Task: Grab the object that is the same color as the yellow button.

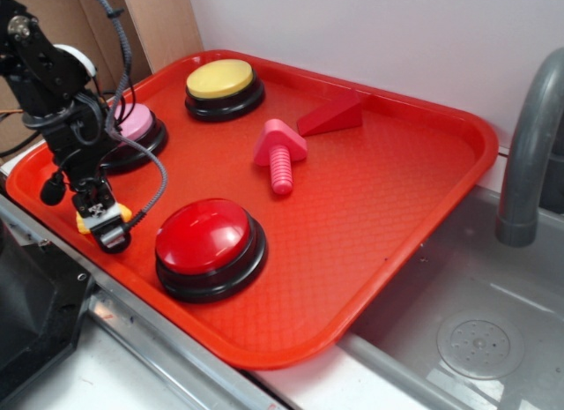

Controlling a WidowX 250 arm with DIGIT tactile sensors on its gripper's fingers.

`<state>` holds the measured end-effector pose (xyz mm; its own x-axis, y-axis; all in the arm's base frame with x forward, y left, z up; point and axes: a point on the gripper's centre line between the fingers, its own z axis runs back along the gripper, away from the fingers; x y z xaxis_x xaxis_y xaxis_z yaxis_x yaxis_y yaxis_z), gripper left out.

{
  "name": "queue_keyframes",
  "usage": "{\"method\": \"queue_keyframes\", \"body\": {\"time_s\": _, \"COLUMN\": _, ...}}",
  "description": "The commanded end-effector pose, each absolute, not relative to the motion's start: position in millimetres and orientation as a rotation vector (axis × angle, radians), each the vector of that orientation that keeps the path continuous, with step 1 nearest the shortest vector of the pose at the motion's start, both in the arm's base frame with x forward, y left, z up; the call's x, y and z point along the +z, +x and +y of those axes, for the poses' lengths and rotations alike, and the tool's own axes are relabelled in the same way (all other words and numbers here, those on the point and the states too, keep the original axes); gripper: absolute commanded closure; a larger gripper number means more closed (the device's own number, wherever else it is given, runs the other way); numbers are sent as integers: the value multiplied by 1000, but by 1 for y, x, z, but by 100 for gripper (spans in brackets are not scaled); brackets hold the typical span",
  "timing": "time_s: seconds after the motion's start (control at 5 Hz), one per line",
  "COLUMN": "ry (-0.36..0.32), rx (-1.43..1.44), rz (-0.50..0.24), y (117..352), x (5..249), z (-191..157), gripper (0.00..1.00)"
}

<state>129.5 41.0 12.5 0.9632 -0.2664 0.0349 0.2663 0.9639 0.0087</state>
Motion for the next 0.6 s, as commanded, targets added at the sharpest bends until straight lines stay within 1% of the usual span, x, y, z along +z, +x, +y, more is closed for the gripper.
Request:
{"method": "queue_keyframes", "body": {"time_s": 0.0, "ry": 21, "rx": -270, "rz": -1, "y": 128, "x": 11, "z": 44, "gripper": 100}}
{"method": "queue_keyframes", "body": {"time_s": 0.2, "ry": 13, "rx": -247, "rz": 8, "y": 129, "x": 19, "z": 43, "gripper": 100}}
{"method": "queue_keyframes", "body": {"time_s": 0.4, "ry": 21, "rx": -135, "rz": 84, "y": 139, "x": 55, "z": 41, "gripper": 100}}
